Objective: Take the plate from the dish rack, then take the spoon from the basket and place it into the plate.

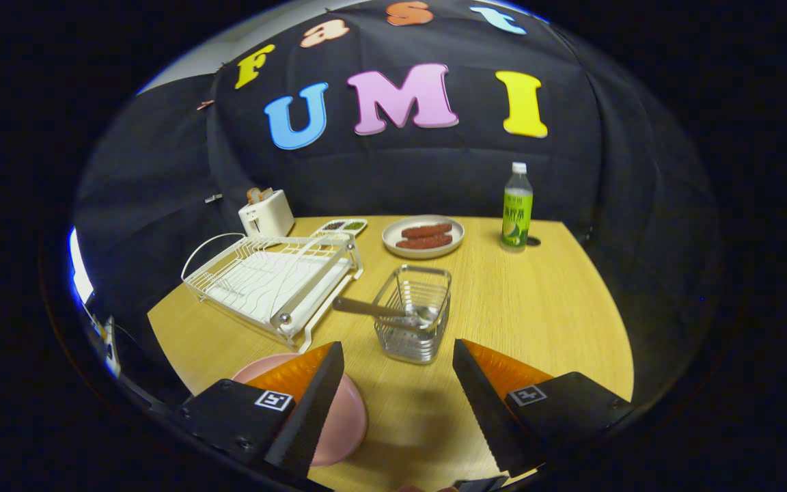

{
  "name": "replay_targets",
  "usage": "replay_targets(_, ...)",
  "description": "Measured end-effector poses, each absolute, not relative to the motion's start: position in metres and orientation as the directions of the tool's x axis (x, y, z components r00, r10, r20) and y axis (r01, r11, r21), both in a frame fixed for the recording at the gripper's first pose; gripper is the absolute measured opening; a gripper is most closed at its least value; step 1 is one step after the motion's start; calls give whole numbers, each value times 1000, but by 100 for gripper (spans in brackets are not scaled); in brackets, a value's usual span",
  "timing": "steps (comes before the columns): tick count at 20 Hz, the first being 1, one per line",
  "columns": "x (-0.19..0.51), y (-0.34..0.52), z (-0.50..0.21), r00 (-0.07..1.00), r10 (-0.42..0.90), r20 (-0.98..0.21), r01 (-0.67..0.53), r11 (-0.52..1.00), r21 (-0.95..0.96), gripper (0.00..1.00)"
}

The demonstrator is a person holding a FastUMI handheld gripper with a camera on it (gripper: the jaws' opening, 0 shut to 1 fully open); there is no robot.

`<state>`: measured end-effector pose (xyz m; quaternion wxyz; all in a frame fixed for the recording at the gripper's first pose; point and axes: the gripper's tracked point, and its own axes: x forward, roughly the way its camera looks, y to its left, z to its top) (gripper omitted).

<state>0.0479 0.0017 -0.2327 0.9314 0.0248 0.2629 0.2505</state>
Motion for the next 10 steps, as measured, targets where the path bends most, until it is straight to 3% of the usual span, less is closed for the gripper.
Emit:
replay_targets(4, 65, 23, -213, 785, 497, -370, -521, 852, 39, 98)
replay_targets(10, 78, 57, -240, 760, 537, -367, -600, 797, -75, 98)
